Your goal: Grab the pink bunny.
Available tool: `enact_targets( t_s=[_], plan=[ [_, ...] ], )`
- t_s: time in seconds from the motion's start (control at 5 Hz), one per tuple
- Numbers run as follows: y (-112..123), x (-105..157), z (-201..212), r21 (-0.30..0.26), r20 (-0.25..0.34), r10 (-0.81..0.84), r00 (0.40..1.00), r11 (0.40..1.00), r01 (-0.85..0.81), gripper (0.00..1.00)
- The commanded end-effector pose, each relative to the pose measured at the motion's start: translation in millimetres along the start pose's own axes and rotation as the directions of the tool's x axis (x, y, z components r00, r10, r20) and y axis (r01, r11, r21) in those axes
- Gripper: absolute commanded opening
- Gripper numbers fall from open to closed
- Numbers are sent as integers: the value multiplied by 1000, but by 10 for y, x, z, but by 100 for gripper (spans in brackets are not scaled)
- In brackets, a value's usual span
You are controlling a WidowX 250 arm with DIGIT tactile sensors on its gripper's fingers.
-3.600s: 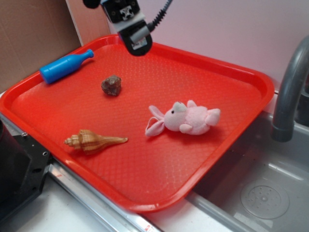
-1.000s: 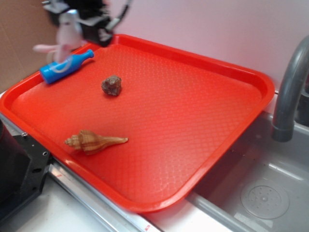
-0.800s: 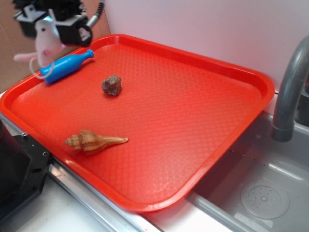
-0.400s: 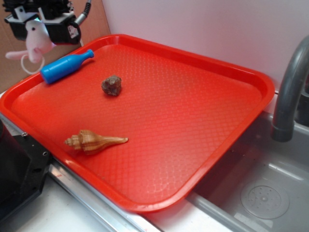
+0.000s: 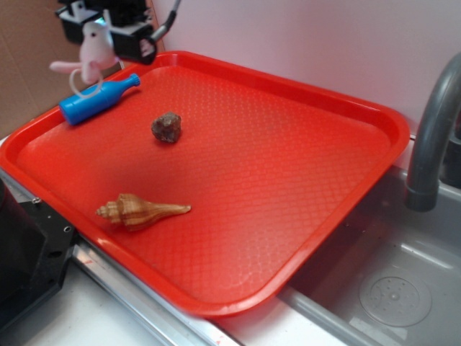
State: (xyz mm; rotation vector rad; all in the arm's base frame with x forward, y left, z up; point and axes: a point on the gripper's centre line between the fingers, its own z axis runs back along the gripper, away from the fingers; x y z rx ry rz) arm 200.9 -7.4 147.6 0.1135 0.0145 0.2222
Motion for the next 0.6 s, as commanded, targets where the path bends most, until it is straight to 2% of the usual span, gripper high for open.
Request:
enact_targets(
  t_s=[0.0,0.2,0.4],
  plan=[
    [-387,-274,373,-2,160,-93,983,995,95,0],
    [-424,-339,444,-4,183,-95,979,995,97,0],
    [-406,-296,379,-16,157,-82,984,996,85,0]
  ],
)
